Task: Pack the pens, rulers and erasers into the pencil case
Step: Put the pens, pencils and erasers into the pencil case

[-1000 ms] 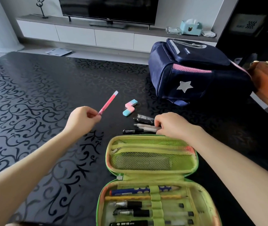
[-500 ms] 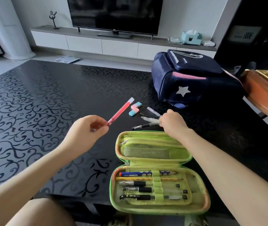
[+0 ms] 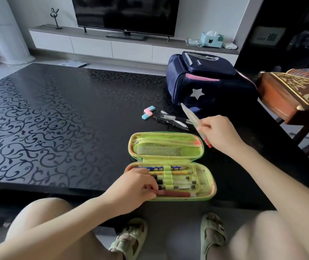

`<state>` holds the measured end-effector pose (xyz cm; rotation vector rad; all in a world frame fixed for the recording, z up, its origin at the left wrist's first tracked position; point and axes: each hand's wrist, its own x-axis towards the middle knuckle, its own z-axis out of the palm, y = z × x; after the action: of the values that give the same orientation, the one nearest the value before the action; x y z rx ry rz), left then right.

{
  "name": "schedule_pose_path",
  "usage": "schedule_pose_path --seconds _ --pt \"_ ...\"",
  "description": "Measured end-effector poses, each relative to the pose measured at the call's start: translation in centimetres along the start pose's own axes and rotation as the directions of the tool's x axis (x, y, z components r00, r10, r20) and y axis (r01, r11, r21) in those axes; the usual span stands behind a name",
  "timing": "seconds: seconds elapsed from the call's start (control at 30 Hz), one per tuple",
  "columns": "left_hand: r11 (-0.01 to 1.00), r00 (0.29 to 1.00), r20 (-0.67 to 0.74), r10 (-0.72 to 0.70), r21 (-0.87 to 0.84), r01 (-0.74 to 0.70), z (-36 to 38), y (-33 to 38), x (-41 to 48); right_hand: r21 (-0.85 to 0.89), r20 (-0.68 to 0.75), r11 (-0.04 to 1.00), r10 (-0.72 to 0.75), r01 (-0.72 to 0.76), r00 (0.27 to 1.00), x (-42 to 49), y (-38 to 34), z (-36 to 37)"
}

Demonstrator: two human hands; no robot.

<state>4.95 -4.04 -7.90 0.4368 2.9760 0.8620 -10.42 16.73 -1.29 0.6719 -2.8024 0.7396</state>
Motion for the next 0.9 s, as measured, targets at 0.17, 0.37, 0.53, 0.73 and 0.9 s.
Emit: schedule_pose_path --seconds 0.17,0.37,0.53,0.73,0.9 --pt "0.998 1.000 -0.014 -0.020 0.066 0.021 0.0 -0.1 -0.1 0.009 0.125 0.999 -0.031 0.031 0.992 -3.3 -1.4 -0.4" --pt "0.980 0.972 -0.141 -0.190 0.037 0.197 -1.2 -1.9 -1.2 -0.053 0.477 0.995 -0.052 0.088 0.877 -6.3 -3.9 1.0" --pt "0.974 0.956 -0.188 -0.226 -0.039 0.222 -2.2 -3.3 -2.6 -0.130 0.567 0.964 -0.119 0.231 0.815 -7.3 -6.0 4.3" --pt "0.979 0.973 -0.112 -0.203 -0.051 0.199 -1.5 -3.6 -2.7 -0.130 0.566 0.946 -0.174 0.296 0.806 -7.1 -6.7 5.0" --pt "0.989 0.976 -0.159 -0.149 -0.020 0.148 -1.3 -3.2 -1.1 -0.047 0.516 0.971 -0.177 0.233 0.838 -6.9 -5.5 4.2"
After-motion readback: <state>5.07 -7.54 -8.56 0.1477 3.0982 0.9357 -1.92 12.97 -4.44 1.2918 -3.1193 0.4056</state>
